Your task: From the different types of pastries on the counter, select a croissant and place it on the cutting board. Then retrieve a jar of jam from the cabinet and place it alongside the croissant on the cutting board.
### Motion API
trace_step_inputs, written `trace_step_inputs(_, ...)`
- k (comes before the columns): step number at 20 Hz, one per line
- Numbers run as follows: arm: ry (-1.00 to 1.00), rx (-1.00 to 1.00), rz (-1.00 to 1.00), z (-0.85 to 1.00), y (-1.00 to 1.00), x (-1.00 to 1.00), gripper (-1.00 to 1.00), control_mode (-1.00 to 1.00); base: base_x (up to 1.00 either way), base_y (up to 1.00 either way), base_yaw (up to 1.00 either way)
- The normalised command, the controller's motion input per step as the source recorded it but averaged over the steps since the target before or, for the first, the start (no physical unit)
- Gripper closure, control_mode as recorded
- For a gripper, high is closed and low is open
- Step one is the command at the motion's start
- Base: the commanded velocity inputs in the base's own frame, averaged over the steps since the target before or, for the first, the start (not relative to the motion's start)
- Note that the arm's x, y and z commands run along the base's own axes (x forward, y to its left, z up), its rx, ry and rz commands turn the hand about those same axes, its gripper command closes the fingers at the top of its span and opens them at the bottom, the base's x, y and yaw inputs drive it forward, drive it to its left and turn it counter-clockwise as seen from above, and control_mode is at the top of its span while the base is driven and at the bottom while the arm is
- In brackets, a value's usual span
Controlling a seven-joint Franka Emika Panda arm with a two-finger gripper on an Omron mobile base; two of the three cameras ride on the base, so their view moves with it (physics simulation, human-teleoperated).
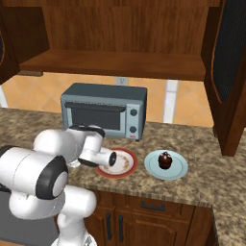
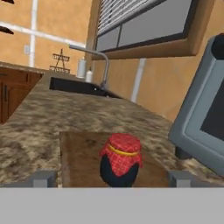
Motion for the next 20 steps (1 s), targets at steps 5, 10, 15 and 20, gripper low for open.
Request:
trace_step_inputs(5,-0.31,0.00,0.08,0.88,-0.22,0.00,-1.00,-1.00,0.00,0.00,0.00)
trace_step_inputs(10,-0.19,0.00,0.08,0.51,-0.33,-0.23,-1.00,-1.00,0.00,0.00,0.00)
trace_step_inputs(15,0.06,0.00,0.01,0.09,-0.88,-0.79,-1.00,-1.00,0.00,0.00,0.00)
trace_step_inputs(20,0.20,0.03,-0.01,0.08,-1.00,-0.75,-1.00,-1.00,0.00,0.00,0.00)
